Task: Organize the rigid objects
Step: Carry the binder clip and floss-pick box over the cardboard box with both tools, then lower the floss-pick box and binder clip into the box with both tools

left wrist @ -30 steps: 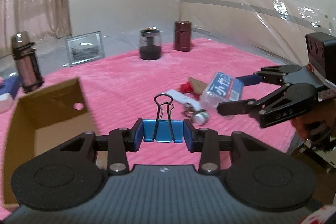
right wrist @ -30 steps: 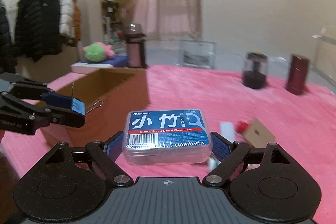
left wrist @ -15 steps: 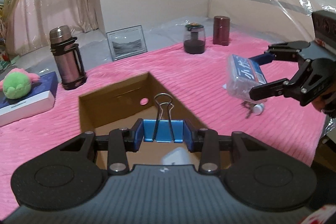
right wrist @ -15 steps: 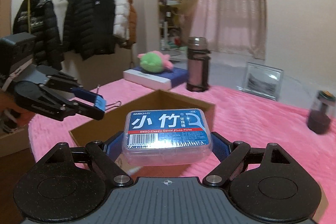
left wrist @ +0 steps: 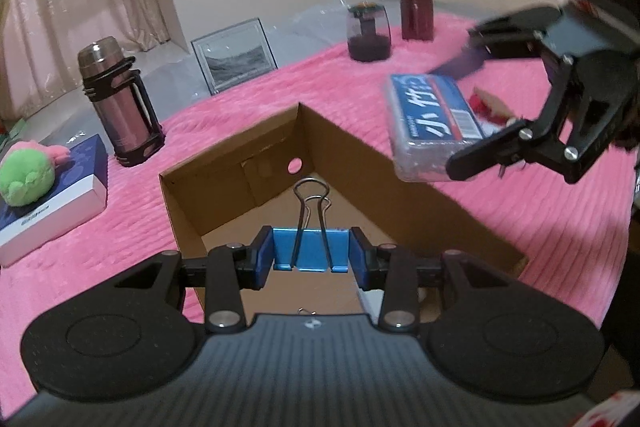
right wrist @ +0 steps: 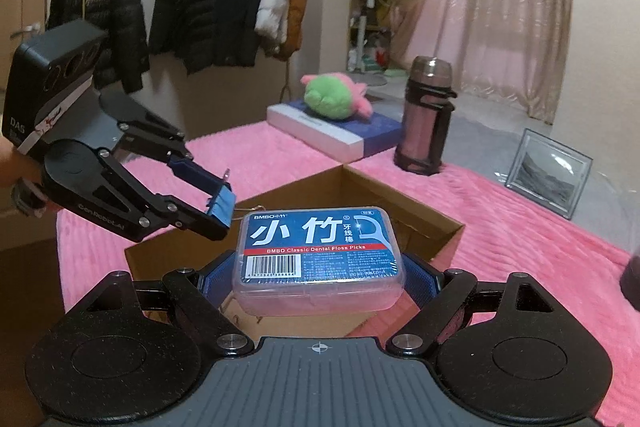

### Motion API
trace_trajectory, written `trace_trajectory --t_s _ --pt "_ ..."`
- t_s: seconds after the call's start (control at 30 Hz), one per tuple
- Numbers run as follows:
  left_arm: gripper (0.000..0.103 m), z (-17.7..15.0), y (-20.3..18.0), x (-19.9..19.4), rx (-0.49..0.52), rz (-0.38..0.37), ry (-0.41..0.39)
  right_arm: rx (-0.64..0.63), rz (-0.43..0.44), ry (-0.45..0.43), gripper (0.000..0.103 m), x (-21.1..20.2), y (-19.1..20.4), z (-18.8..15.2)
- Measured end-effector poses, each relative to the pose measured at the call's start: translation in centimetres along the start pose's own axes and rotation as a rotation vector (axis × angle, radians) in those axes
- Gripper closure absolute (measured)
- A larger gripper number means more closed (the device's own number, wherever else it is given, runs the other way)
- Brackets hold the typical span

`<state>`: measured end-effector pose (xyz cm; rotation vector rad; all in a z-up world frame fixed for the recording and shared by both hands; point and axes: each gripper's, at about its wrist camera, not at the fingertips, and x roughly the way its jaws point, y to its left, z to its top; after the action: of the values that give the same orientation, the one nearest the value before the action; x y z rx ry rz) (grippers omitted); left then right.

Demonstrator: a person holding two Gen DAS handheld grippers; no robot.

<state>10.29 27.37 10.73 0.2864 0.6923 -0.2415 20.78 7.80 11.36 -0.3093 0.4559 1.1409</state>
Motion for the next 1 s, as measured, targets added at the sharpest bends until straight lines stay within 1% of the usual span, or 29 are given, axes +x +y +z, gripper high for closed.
trace_trajectory --t_s 0.17,0.3,0.47,0.6,1.0 --pt "0.069 -0.1 0.8 2.2 0.060 -0.026 0.040 -0.072 0.000 0.076 0.020 3.1 -0.4 0.7" --pt "0.069 0.0 1.6 4.0 0.112 -0.055 0.077 -0.159 0.011 0.151 0.020 5.9 -0.6 1.0" --pt "0.069 0.3 2.8 6.2 0.172 -0.082 0.122 -0.275 0.016 0.250 0.020 8.9 -0.2 0.8" --pt "0.069 0.3 3.6 8.0 0.205 -0.100 0.165 -0.340 0.035 0.334 0.020 11.3 -0.1 0.4" --pt "0.069 -0.3 4.4 12.8 0.272 -0.136 0.281 -0.412 0.044 0.538 0.020 17.6 -1.1 -0.2"
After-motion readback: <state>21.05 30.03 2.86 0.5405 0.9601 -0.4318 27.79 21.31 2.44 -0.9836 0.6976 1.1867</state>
